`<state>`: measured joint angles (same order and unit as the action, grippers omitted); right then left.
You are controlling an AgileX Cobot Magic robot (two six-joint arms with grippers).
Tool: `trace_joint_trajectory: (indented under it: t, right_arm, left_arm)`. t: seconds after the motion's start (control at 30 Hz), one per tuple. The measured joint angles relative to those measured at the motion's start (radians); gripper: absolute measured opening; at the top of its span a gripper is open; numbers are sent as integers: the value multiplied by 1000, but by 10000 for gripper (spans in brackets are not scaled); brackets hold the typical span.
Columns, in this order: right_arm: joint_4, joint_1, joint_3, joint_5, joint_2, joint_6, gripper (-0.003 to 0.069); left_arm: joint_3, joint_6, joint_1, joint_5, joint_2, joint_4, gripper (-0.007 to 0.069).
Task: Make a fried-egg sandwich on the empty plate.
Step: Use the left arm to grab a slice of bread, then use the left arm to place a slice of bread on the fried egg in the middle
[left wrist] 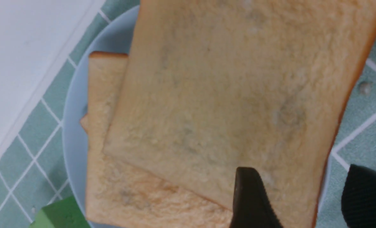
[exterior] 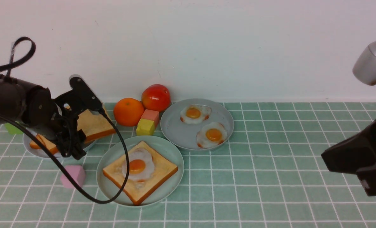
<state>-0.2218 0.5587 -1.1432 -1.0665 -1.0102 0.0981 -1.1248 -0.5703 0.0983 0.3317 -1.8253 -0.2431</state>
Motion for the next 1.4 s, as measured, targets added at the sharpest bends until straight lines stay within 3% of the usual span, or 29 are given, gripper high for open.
trace_joint_trajectory:
  t: [0.5, 0.63, 0.7, 0.83, 1.3, 1.4]
  right_arm:
    - [0, 0, 0, 2, 0, 0, 32]
    - [-6, 0, 0, 2, 0, 0, 32]
    - [-6, 0, 0, 2, 0, 0, 32]
    - [-10, 0, 0, 2, 0, 0, 32]
    - [-30, 0, 0, -4, 0, 0, 43]
    - [-30, 0, 0, -4, 0, 2, 43]
  left_arm:
    - [0, 5, 0, -40, -32, -42, 368]
    - [-1, 37, 0, -36, -32, -42, 272]
    - [-1, 44, 0, -35, -32, -42, 177]
    - [-1, 45, 0, -35, -32, -51, 69]
    - [-1, 63, 0, -10, 76, -43, 62]
    - [-1, 135, 24, 69, 139, -22, 62]
